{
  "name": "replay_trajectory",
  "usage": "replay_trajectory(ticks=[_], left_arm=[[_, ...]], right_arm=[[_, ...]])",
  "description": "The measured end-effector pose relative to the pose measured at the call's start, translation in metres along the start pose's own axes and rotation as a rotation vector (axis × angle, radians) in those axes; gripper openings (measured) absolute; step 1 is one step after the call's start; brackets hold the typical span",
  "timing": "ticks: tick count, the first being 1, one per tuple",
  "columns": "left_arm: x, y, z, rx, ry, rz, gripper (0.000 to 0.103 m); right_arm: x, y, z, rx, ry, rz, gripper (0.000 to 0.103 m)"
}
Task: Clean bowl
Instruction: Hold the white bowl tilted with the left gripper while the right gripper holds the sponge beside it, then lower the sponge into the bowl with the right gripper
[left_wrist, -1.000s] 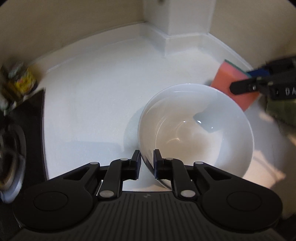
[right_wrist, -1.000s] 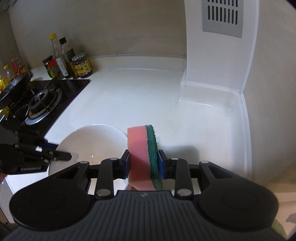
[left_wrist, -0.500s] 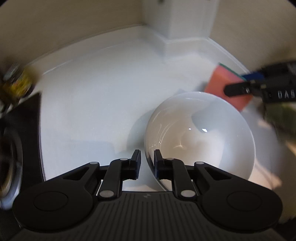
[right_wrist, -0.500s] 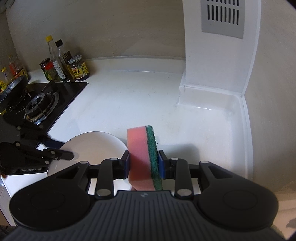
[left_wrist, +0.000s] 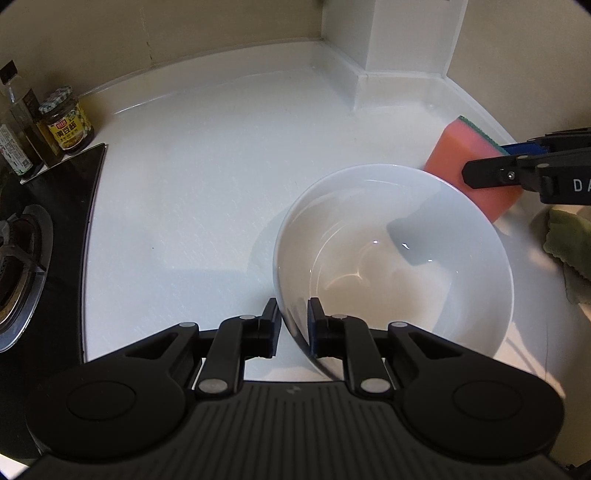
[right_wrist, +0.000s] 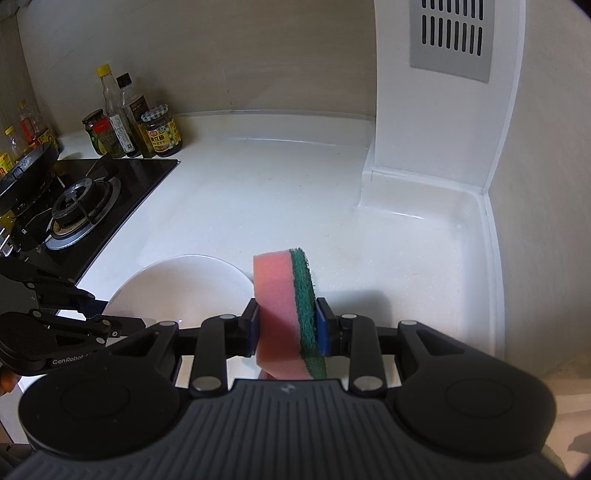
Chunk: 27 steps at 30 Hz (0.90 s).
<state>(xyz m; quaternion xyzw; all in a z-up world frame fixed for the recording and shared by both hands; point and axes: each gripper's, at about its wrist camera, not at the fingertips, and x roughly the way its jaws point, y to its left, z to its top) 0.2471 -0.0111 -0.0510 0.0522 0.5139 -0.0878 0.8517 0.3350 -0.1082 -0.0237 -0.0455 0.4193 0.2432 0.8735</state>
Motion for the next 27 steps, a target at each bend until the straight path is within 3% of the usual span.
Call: replay_trajectory(ticks=[4,12,14,18,23,25,27], left_arm=[[0.004,0.0,0.004,0.096,-0.004,-0.01,0.017],[0.013,-0.011,0.017,0.539,-0.009,-0.086,0.018],[0.015,-0.01,0.021,0.561,-0.001,-0.109,0.018],[0.016,-0.008,0.024,0.47,-0.002,-0.102,0.018],[0.006,0.012,0.014,0.243,-0.03,-0.136,0.018],[0.004,0.023,0.01,0.148,-0.039,-0.172,0.019],[0.003,0.032,0.009,0.09,-0.041,-0.194,0.023]], right_arm=[[0.0,0.0,0.0,-0.003,0.0,0.005,0.026],[0.006,-0.002,0.006,-0.018,0.003,0.013,0.026],[0.007,-0.001,0.007,-0.033,0.001,0.011,0.026],[0.005,0.0,0.01,-0.048,-0.021,0.01,0.026],[-0.046,0.017,0.014,-0.118,-0.215,-0.041,0.026],[-0.063,0.027,0.015,-0.138,-0.248,0.002,0.026],[-0.069,0.037,0.014,-0.151,-0.223,0.082,0.026]])
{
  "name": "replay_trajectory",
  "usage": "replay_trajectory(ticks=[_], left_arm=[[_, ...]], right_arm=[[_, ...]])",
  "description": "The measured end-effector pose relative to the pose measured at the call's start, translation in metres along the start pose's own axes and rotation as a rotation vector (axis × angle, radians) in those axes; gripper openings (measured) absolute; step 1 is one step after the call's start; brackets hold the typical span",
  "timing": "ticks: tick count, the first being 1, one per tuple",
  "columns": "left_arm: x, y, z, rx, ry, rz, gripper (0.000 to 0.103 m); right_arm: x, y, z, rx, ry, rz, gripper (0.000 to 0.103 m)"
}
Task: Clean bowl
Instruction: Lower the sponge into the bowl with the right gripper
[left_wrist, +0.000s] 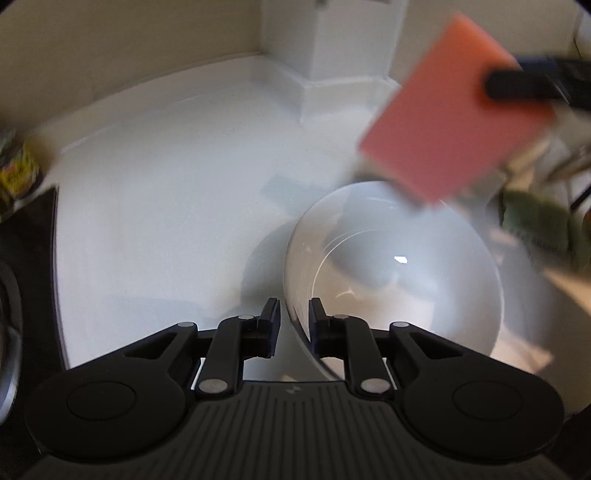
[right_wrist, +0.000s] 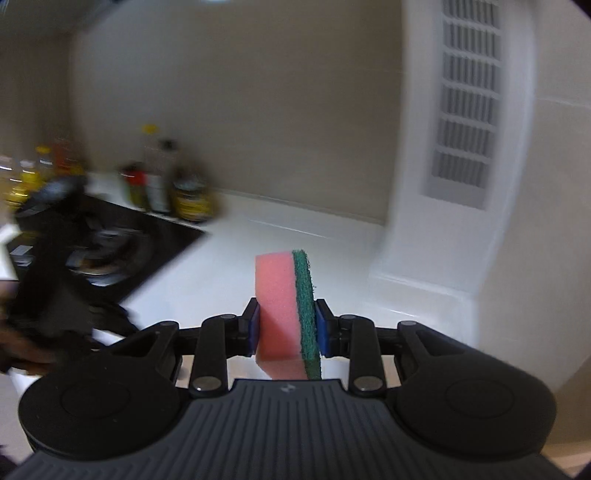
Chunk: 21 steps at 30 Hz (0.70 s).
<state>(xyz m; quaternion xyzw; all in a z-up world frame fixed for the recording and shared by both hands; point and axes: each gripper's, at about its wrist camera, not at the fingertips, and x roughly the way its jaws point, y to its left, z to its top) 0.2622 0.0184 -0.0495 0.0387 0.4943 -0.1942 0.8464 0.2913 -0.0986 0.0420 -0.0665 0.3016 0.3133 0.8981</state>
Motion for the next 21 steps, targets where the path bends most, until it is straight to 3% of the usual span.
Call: replay_trajectory(ticks=[3,8,11,18,21], left_arm=[[-0.001,0.001,-0.001,-0.001,0.004,0.01,0.026],[0.003,0.001,0.0,0.007,0.013,0.009,0.026],[0.006,0.0,-0.001,-0.01,0.013,0.015,0.024],[0.008,0.011,-0.002,-0.08,0.0,0.013,0.024],[0.008,0.019,-0.003,-0.113,-0.003,-0.015,0.024]], right_arm=[[0.011,0.016,-0.006,-0.026,0.093,0.093,0.026],[0.043,0.024,-0.018,-0.071,0.208,0.058,0.026],[0.056,0.03,-0.023,-0.103,0.211,0.045,0.025],[0.05,0.037,-0.029,-0.098,0.232,0.177,0.026],[0.04,0.045,-0.03,-0.203,0.274,0.214,0.026]])
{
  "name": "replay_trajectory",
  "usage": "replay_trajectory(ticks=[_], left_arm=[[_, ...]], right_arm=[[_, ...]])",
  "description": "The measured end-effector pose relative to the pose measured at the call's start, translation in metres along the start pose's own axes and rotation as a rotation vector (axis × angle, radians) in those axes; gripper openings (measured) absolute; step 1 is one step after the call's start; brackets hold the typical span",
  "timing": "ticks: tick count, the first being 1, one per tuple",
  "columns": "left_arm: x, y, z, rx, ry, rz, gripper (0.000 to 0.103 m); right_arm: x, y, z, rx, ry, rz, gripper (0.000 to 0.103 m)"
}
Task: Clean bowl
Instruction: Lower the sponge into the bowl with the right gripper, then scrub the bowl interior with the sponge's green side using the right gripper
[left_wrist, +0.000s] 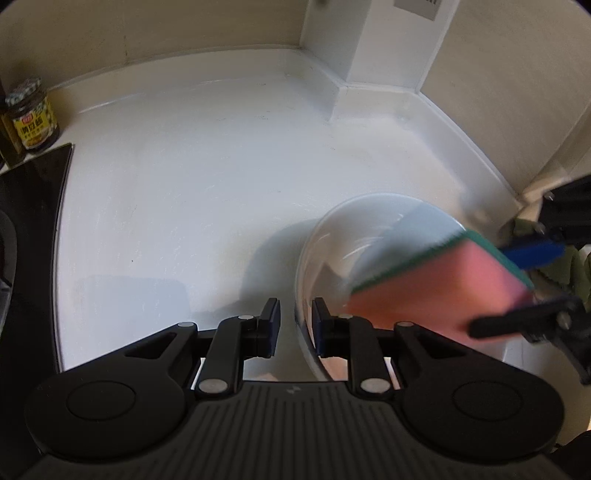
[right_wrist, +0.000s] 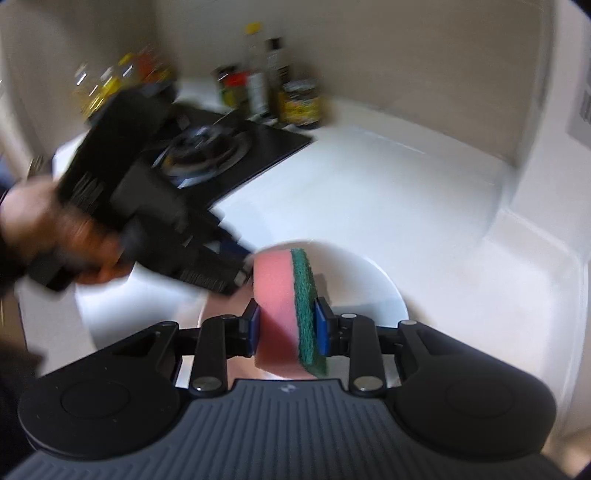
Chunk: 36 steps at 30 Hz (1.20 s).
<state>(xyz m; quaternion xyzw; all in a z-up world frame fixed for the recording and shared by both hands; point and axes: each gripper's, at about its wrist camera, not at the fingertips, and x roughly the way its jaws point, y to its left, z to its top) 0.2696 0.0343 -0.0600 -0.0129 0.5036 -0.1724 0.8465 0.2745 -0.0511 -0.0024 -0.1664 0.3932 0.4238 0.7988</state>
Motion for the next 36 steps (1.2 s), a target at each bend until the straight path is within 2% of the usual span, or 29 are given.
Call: replay_trajectory(ticks=[1,3,4,5,7,9,16,19,23,27,32,36], left_arm=[[0.0,0.001,0.0,-0.005,0.0,-0.008,0.024],[-0.001,0.003,-0.001,-0.009,-0.001,-0.018,0.023],[-0.001,0.004,-0.001,-0.011,-0.001,-0.023,0.023],[0.0,0.005,-0.002,-0.015,0.0,-0.026,0.022],[-0.001,0.007,-0.003,-0.02,0.0,-0.029,0.022],[-0.002,0.008,-0.003,-0.02,-0.002,-0.019,0.022],[0.001,0.007,-0.001,-0.013,-0.008,0.0,0.019],[-0.002,0.008,-0.003,-0.009,-0.005,0.003,0.02],[-0.008,0.007,-0.007,-0.004,-0.01,0.014,0.019],[-0.005,-0.002,-0.002,0.031,-0.012,0.023,0.011],[0.0,-0.007,0.005,0.093,0.0,0.03,0.011],[0.005,-0.006,0.011,0.119,0.0,0.008,0.012]], right_arm=[[-0.002,0.003,0.0,-0.043,0.019,-0.015,0.025],[-0.003,0.01,0.002,-0.134,0.041,-0.109,0.025],[-0.001,0.01,0.003,-0.147,0.03,-0.146,0.025],[0.001,0.009,0.005,-0.133,0.021,-0.148,0.025],[0.007,0.011,0.007,-0.111,0.004,-0.119,0.025],[0.01,0.017,0.005,-0.141,0.003,-0.097,0.026],[-0.007,0.044,-0.002,-0.352,0.085,0.062,0.026],[-0.018,0.06,-0.01,-0.506,0.139,0.026,0.026],[-0.027,0.074,-0.012,-0.576,0.14,0.031,0.026],[-0.023,0.087,-0.014,-0.616,0.101,0.041,0.026],[-0.006,0.1,-0.017,-0.717,0.119,0.003,0.026],[-0.005,0.106,-0.028,-0.851,0.143,-0.044,0.026]])
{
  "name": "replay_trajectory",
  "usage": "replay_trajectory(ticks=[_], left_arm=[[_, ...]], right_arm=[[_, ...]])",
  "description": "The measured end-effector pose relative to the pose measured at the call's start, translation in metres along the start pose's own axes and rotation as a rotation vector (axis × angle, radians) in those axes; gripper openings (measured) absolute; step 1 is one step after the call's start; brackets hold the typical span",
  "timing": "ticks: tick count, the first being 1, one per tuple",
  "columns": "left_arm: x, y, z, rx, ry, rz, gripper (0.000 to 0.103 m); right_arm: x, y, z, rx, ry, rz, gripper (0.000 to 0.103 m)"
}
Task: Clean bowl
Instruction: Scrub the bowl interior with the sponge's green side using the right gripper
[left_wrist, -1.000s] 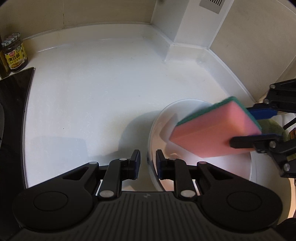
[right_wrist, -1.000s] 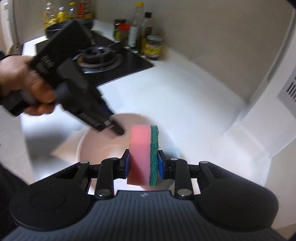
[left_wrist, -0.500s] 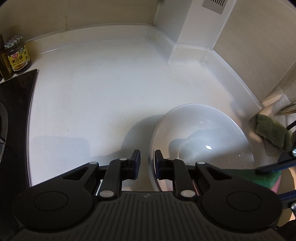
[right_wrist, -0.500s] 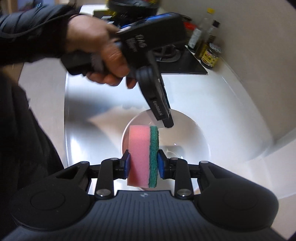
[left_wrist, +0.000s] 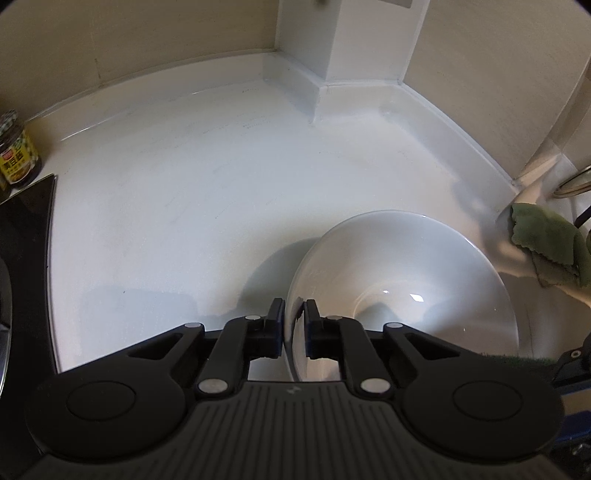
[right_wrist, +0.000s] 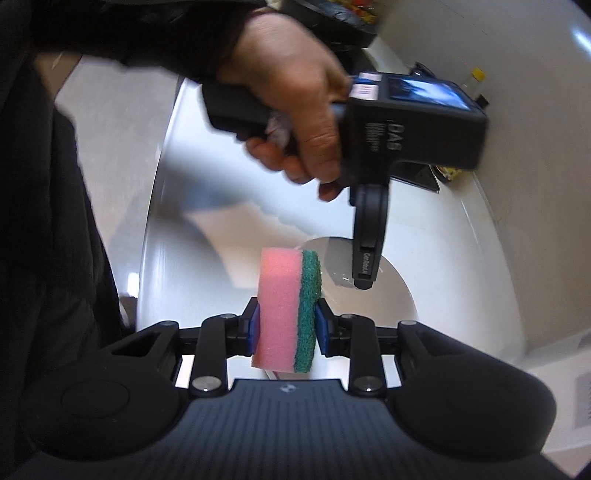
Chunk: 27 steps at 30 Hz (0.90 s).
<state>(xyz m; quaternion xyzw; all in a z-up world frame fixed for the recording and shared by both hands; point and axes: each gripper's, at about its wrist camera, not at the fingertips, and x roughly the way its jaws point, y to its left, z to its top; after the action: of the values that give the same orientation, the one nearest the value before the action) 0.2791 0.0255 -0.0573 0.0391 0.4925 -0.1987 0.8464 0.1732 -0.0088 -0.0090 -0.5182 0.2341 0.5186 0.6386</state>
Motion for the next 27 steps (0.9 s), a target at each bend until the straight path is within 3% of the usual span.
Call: replay_trajectory(ticks=[5,13,18,23,27], left_arm=[[0.003,-0.002,0.007,-0.009,0.015,0.019,0.015],[-0.024,-0.009,-0.019,-0.21,-0.003,0.123,0.017],[-0.013,-0.013,-0.021,-0.172,0.017,0.112,0.014],[0.001,-0.015,-0.006,-0.009,0.056,0.083,0.013],[0.009,-0.015,0.007,0.024,0.072,0.057,0.013]], right_arm=[[0.004,0.011,-0.004,-0.117,0.056,-0.066,0.026],[0.015,0.016,-0.003,-0.084,0.046,-0.09,0.026],[0.015,0.014,-0.003,-0.058,0.028,-0.08,0.026],[0.013,0.016,-0.007,-0.11,0.04,-0.07,0.026],[0.015,0.018,-0.01,-0.166,0.069,-0.089,0.026]])
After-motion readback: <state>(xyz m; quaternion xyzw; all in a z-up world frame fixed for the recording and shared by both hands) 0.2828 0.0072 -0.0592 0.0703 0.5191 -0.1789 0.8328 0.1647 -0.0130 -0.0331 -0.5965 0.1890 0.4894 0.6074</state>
